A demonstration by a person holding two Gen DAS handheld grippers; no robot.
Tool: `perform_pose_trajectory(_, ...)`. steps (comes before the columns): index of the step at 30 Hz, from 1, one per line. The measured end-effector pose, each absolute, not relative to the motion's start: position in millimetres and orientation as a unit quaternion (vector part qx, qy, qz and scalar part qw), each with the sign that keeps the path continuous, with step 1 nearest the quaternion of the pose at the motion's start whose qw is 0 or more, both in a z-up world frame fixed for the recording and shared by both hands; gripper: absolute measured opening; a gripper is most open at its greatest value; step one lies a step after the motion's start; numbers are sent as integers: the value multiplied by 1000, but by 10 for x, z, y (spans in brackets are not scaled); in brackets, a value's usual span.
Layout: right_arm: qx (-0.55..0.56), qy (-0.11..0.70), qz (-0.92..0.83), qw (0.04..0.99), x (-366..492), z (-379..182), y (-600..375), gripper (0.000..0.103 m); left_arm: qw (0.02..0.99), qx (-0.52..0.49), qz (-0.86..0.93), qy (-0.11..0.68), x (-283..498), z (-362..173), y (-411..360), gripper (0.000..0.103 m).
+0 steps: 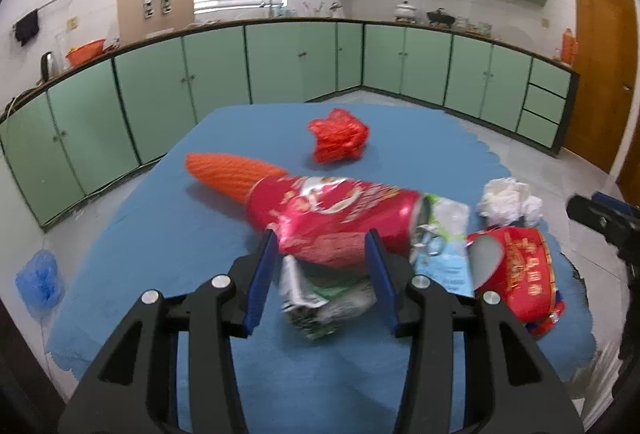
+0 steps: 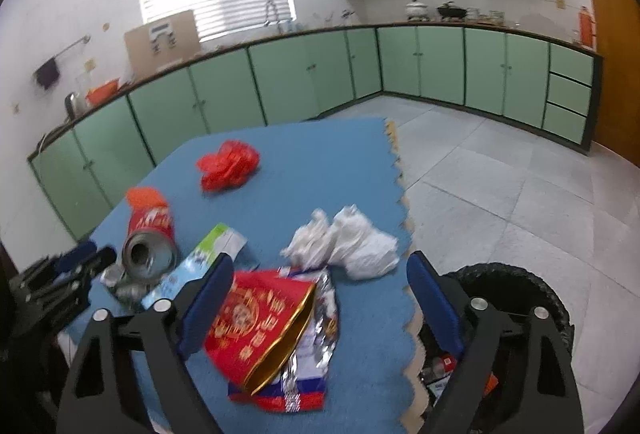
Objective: Collect trash
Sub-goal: 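Grasp the red gold-trimmed packet with the right tool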
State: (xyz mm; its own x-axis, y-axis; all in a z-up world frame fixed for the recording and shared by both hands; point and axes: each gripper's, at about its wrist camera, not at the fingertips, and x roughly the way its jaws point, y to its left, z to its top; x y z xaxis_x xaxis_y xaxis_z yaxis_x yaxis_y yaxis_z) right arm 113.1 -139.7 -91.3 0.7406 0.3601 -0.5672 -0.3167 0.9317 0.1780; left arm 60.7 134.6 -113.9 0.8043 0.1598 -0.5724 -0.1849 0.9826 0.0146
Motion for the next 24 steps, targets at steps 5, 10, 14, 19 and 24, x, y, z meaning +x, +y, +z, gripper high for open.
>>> perform_pose_trajectory(5,36,336,211,917,1088,-1073,-1201,79,946,-28,97,308,542,-1202,1392,47)
perform_pose_trajectory(10,30,350,218,910,1068,-1175,-1105,79,944,-26,98,315,490,-1273,1423,51)
perform_pose_trajectory(14,29,362,220,905,1060,-1251,-1093,78,940,-32,97,326,514,-1354,1470,51)
perform_pose_trajectory(19,38,382,231,894,1089,-1361,-1069,75,935,-43,87,340,545,-1443,1496,52)
perform_pose_trajectory(24,49,391,249,885,1111,-1377,-1034,68,936,-52,80,339,547,-1452,1542,55)
